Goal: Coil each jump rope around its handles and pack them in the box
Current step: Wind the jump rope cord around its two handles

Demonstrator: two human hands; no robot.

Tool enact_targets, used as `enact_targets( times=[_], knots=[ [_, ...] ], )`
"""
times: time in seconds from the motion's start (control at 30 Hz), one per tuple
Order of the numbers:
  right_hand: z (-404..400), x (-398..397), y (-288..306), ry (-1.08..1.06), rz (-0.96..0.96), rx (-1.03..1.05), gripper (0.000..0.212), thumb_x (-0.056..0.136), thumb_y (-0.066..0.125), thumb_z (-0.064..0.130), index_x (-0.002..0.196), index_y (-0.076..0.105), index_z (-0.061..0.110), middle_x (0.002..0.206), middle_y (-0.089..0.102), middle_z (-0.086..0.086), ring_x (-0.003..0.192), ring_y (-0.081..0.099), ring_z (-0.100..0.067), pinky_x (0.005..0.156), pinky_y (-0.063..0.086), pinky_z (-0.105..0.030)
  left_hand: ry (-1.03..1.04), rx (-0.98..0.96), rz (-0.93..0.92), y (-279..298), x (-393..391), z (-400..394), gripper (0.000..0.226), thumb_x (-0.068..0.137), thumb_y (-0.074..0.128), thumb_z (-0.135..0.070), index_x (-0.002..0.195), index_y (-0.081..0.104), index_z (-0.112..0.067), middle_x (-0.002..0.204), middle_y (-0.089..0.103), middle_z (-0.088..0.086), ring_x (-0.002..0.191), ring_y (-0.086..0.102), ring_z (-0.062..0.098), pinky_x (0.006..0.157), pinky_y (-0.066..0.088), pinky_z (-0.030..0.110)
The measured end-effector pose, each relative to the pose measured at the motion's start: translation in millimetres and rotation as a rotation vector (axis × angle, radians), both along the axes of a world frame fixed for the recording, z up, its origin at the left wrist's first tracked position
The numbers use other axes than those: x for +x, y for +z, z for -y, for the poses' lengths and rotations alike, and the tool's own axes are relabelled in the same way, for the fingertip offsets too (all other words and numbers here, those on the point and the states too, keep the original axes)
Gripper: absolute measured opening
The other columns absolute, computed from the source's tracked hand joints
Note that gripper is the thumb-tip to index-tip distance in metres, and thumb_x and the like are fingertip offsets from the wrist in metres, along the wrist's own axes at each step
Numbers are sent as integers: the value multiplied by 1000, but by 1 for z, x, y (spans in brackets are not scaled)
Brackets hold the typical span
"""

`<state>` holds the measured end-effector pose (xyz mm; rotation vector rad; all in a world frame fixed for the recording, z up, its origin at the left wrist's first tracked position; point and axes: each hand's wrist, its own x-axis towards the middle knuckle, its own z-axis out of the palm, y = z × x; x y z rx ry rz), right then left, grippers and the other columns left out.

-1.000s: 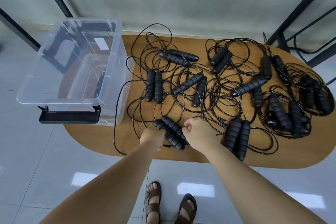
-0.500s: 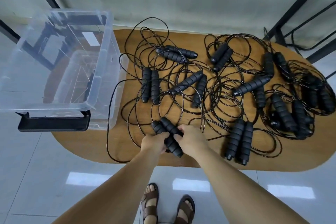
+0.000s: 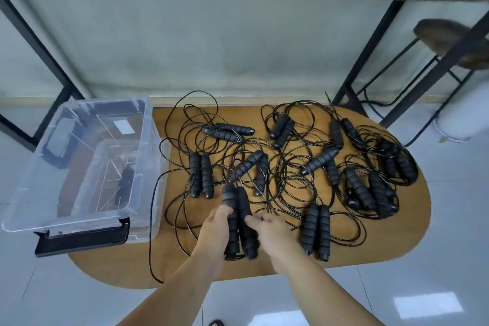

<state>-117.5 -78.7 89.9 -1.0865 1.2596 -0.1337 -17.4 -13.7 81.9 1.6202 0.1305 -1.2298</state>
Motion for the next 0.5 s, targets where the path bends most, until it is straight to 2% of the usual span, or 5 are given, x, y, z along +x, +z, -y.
enact_targets(
  times=[0.13, 0.3, 0.4, 0.5],
  knots=[
    [-4, -6, 35, -227, 123, 115, 11, 97, 61, 15, 102, 66, 7, 90, 73, -9, 78, 68, -21, 58, 51, -27, 8, -43, -69, 33, -5, -3, 29, 97, 50, -32, 107, 64, -9, 99, 72, 20, 98, 66, 41, 88, 53, 52],
    [-3, -9, 71, -246, 167, 51, 15, 97, 61, 19, 107, 67, 9, 100, 74, -11, 92, 69, -26, 73, 56, -36, -50, -174, -163, 71, 4, -1, 36, 101, 47, -34, 119, 64, -7, 109, 73, 18, 105, 66, 38, 95, 52, 52],
    [1, -14, 88, -233, 213, 55, 17, 98, 59, 16, 110, 66, 7, 101, 75, -14, 92, 69, -28, 73, 57, -37, -177, -274, -260, 93, 16, -1, 40, 105, 40, -32, 125, 62, -7, 115, 71, 17, 114, 63, 36, 95, 49, 47],
    [2, -16, 104, -173, 244, 47, 18, 98, 58, 15, 110, 67, 6, 98, 75, -13, 91, 68, -29, 70, 57, -36, -290, -333, -297, 115, 25, -3, 42, 103, 43, -37, 126, 63, -8, 121, 69, 17, 116, 63, 35, 97, 47, 46]
  ],
)
